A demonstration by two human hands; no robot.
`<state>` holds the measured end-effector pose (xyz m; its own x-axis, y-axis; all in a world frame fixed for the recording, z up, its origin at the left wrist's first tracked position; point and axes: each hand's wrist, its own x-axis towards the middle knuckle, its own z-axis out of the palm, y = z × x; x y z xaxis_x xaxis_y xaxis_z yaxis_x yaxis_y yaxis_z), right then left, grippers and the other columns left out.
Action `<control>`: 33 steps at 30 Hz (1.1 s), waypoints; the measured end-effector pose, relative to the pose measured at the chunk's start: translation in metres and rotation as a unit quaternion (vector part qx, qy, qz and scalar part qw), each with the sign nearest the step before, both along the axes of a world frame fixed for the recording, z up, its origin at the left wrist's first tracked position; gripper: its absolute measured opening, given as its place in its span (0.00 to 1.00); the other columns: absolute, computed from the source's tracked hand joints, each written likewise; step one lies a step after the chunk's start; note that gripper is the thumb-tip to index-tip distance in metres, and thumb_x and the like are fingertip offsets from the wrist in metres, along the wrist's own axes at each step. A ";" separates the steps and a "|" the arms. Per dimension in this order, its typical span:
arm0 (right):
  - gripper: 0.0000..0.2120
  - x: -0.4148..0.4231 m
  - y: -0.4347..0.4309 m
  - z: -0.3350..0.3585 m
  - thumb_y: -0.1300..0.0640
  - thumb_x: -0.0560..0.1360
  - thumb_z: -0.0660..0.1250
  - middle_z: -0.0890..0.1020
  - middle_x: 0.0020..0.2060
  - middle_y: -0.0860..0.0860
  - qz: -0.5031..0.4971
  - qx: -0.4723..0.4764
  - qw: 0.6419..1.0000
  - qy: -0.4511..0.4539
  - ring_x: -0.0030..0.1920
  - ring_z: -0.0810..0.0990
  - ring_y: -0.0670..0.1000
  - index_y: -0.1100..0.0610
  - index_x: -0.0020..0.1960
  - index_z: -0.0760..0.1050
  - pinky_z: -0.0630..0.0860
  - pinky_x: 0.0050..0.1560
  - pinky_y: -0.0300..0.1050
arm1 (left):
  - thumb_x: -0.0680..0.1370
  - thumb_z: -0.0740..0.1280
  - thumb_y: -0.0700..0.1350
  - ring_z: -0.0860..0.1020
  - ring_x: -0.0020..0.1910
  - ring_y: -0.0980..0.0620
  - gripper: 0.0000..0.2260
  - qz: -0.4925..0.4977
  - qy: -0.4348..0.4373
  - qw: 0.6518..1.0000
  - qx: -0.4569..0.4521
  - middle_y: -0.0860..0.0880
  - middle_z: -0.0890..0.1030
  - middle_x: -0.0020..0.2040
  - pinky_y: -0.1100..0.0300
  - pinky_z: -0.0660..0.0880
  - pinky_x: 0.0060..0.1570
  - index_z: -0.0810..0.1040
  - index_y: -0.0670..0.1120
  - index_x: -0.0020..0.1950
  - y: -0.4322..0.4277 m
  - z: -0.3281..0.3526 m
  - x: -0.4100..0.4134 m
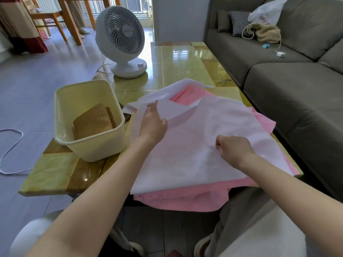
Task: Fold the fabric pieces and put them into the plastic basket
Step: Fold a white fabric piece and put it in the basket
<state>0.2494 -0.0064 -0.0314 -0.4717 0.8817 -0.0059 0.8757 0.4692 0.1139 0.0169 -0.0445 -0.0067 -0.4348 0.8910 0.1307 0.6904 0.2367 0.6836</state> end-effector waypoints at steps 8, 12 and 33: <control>0.07 0.002 0.018 0.010 0.59 0.79 0.57 0.82 0.46 0.54 0.002 0.049 0.997 0.052 0.44 0.79 0.59 0.55 0.54 0.73 0.67 0.36 0.44 | 0.77 0.66 0.49 0.69 0.66 0.46 0.30 -0.218 0.001 0.957 -0.193 0.45 0.69 0.69 0.58 0.65 0.62 0.56 0.49 0.76 -0.020 -0.036 0.034; 0.08 0.009 0.034 0.024 0.60 0.78 0.58 0.82 0.48 0.54 -0.013 0.090 0.992 0.088 0.46 0.80 0.60 0.54 0.55 0.73 0.71 0.40 0.47 | 0.77 0.66 0.44 0.73 0.47 0.49 0.19 -0.248 -0.030 0.940 -0.231 0.47 0.77 0.50 0.62 0.67 0.48 0.72 0.46 0.67 -0.019 -0.029 0.036; 0.17 -0.074 0.105 0.056 0.66 0.77 0.57 0.69 0.68 0.60 0.020 0.009 0.990 0.140 0.68 0.68 0.60 0.61 0.66 0.68 0.63 0.67 0.50 | 0.80 0.58 0.36 0.75 0.51 0.44 0.11 -0.013 0.079 0.997 -0.014 0.42 0.76 0.55 0.56 0.69 0.42 0.68 0.42 0.62 0.049 0.003 -0.007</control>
